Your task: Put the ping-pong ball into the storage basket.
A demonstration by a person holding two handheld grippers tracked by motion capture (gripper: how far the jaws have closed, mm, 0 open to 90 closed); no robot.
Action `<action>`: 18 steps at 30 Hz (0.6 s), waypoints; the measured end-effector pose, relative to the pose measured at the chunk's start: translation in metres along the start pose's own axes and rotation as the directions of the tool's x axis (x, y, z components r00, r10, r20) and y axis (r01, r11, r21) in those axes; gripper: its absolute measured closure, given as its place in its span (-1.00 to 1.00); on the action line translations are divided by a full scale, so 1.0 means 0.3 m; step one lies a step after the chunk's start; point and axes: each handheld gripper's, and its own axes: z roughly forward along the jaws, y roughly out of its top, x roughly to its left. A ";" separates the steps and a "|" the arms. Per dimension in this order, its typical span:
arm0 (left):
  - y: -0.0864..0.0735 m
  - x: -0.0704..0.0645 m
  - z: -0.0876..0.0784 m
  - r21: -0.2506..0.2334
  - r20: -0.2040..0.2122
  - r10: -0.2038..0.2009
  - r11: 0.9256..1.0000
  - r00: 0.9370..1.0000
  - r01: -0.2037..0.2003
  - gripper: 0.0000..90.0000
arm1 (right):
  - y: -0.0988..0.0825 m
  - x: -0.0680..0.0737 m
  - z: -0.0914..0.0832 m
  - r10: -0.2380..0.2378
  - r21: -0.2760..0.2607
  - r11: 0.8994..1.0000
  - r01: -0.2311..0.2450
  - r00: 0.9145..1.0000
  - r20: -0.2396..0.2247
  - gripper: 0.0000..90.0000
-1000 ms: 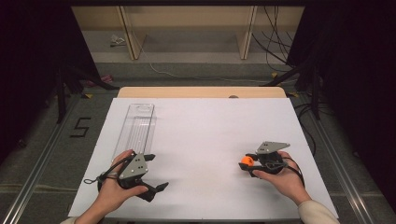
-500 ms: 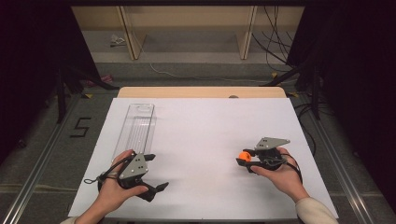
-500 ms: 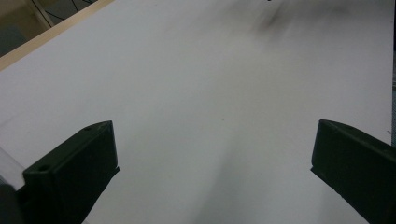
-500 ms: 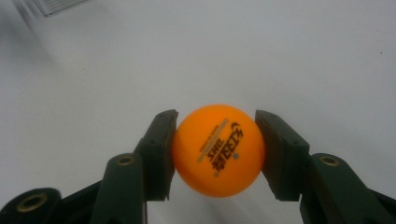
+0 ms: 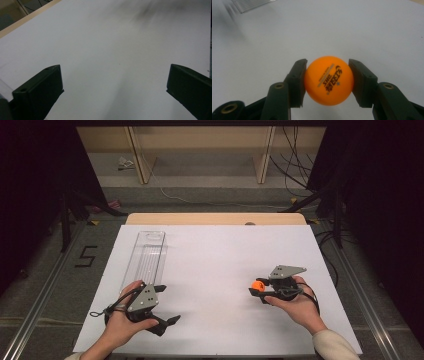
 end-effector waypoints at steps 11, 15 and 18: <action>0.001 -0.001 0.000 0.001 0.000 0.003 1.000 1.000 -0.003 -1.00 | 0.017 0.009 0.008 -0.010 -0.012 1.000 0.010 1.000 -0.007 0.14; 0.001 -0.001 -0.001 0.001 -0.001 0.005 1.000 1.000 -0.005 -1.00 | 0.025 0.013 0.014 -0.012 -0.013 1.000 0.012 1.000 -0.013 0.14; 0.001 -0.002 -0.001 0.001 -0.001 0.004 1.000 1.000 -0.004 -1.00 | 0.031 0.016 0.018 -0.013 -0.016 1.000 0.013 1.000 -0.013 0.14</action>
